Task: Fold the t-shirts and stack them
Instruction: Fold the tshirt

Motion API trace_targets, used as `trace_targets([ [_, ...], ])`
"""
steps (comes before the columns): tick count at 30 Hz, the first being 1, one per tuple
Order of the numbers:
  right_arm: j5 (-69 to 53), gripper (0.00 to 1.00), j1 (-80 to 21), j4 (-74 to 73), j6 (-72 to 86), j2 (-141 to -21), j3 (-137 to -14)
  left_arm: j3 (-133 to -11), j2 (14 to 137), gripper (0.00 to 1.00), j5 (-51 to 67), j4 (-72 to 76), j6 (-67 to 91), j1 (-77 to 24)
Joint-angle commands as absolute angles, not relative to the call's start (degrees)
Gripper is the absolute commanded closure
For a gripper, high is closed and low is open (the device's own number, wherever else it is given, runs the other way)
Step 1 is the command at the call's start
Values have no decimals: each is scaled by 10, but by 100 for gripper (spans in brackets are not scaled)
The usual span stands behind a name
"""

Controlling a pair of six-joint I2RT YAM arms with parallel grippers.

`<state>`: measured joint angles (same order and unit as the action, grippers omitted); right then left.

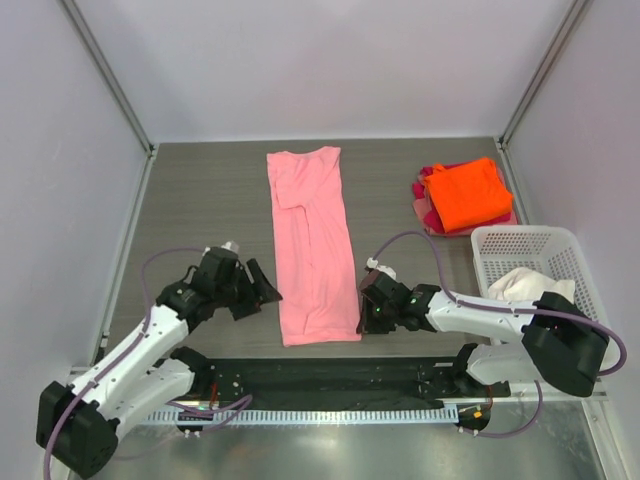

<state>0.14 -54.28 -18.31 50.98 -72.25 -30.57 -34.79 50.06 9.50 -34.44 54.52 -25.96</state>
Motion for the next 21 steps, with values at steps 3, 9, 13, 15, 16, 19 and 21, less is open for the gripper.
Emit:
trace_targets([
  [3, 19, 99, -547, -190, 524, -729, -315, -279, 484, 34, 94, -323, 653, -353],
  [9, 15, 99, -547, -180, 526, -744, -320, -258, 554, 42, 55, -273, 696, -441],
  [13, 7, 99, -548, -171, 525, -750, -328, -253, 598, 56, 59, -245, 694, -442],
  [15, 7, 99, -548, -172, 524, -751, -330, -253, 611, 62, 64, -236, 693, -442],
  [16, 7, 99, -548, -172, 523, -751, -330, -253, 613, 65, 63, -236, 692, -442],
  [19, 7, 99, -548, -172, 521, -749, -327, -250, 620, 70, 58, -233, 690, -443],
  [21, 7, 99, -548, -172, 520, -748, -329, -248, 627, 71, 60, -223, 691, -443],
])
